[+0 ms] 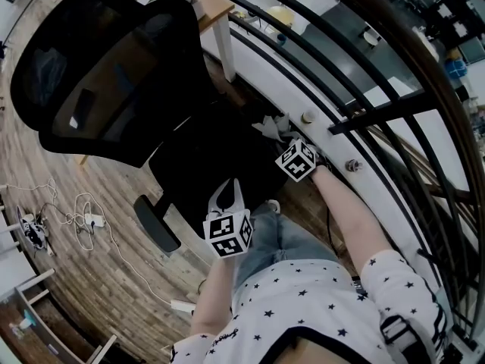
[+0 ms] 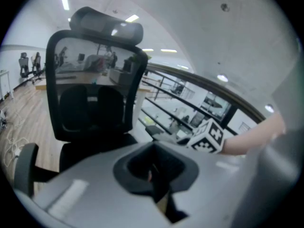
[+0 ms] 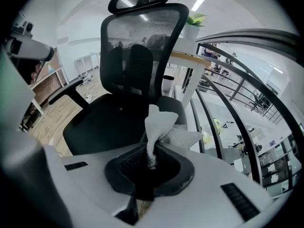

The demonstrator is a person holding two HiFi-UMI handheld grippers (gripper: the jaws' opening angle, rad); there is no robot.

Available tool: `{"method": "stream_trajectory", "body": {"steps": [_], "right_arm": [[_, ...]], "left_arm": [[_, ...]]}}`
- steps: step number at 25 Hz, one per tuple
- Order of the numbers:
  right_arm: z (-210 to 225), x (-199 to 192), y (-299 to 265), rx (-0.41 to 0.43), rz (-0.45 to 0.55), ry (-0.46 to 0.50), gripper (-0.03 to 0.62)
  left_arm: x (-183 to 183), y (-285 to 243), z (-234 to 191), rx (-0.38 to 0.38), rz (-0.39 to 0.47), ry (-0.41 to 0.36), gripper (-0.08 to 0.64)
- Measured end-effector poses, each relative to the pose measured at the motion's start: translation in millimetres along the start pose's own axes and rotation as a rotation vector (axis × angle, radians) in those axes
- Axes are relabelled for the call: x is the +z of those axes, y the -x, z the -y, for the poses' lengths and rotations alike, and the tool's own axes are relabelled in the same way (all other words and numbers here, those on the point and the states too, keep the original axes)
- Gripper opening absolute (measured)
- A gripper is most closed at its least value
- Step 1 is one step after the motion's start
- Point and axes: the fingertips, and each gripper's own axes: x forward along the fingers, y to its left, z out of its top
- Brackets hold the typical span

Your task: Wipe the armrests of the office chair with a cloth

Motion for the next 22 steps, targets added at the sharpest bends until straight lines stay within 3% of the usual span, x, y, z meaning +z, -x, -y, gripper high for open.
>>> {"method": "stream_trajectory", "body": {"steps": [22], "right_arm": [[-22,-44,29,-0.013,0.003,-0.008,0.031]], "left_arm": [[-17,18,18,-0.011,0.012,-0.021,0.006]]}}
